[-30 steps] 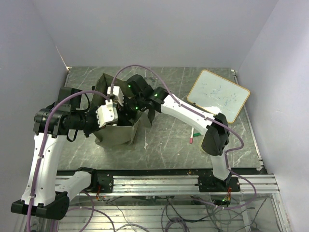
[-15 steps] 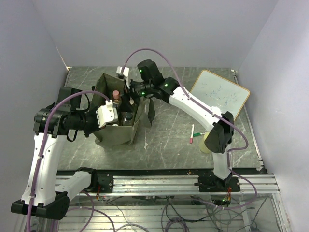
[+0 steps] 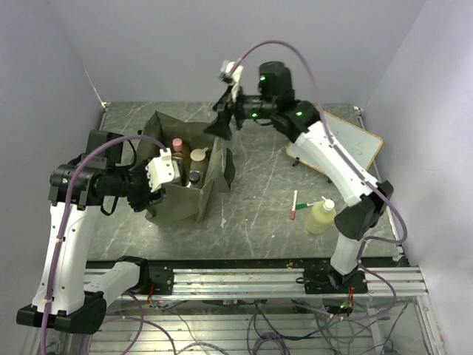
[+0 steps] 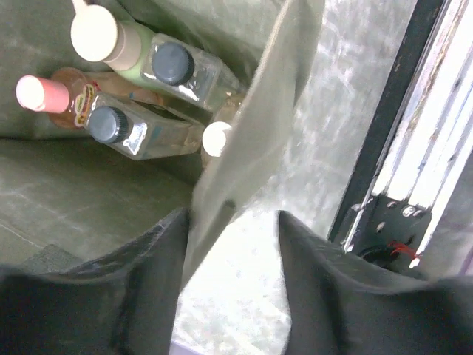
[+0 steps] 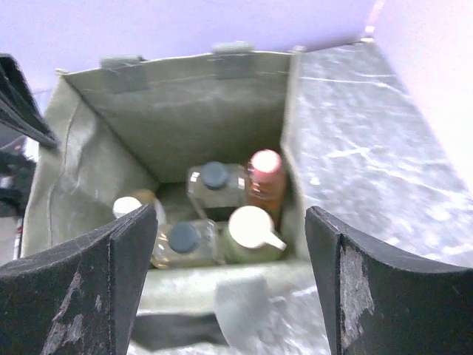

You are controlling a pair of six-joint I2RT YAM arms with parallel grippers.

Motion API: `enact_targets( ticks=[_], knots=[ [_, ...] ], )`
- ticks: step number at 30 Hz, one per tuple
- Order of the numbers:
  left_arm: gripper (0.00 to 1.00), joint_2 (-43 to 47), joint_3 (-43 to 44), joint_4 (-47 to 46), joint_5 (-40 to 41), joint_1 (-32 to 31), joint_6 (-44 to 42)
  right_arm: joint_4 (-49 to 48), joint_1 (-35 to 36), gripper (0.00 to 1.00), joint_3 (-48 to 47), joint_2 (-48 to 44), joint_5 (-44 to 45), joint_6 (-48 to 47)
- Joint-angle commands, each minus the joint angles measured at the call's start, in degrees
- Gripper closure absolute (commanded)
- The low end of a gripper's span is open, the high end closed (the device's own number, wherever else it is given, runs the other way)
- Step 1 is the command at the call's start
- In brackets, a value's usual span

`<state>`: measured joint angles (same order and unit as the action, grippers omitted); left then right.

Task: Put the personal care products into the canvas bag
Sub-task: Place the care product in the canvas bag, then pick up the care product from the center of the board.

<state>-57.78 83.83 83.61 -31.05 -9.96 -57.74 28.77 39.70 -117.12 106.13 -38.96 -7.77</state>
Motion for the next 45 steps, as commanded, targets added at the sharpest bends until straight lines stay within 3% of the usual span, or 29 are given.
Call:
enact_targets(
  ticks=[1,3,5,16,25,34,40,45],
  knots=[
    [0.24,-1.75,6.2,-0.3,-2.08,0.2,2.77,2.84,-5.86,0.19,0.49,-5.48,3.76,-1.52],
    [0.12,-3.14,8.66,-1.03,-2.4,0.2,4.47,4.83,-8.07,0.19,0.85,-6.85,5.83,-2.68],
    [0.08,-4.82,11.16,-2.66,-2.45,0.24,7.53,6.3,-10.4,0.19,2.17,-8.75,7.54,-3.92],
    [0.13,-16.87,24.69,-11.64,-0.62,-0.96,21.96,16.26,-20.36,0.18,15.02,-22.46,16.59,-10.45],
    [0.07,-23.8,28.85,-23.56,5.27,-2.52,30.52,33.02,-24.16,0.19,26.94,-33.62,25.85,-18.21],
    [0.08,-28.08,30.72,-24.15,6.04,-4.02,29.06,46.87,-31.07,0.2,37.0,-39.29,29.5,-26.49],
    [0.1,-29.45,32.24,-23.75,7.1,-4.54,27.66,48.39,-32.19,0.22,44.25,-39.65,27.66,-26.51],
    [0.11,-29.81,32.48,-22.99,6.42,-4.54,26.03,46.68,-32.23,0.3,48.32,-38.21,26.46,-26.73]
  ],
)
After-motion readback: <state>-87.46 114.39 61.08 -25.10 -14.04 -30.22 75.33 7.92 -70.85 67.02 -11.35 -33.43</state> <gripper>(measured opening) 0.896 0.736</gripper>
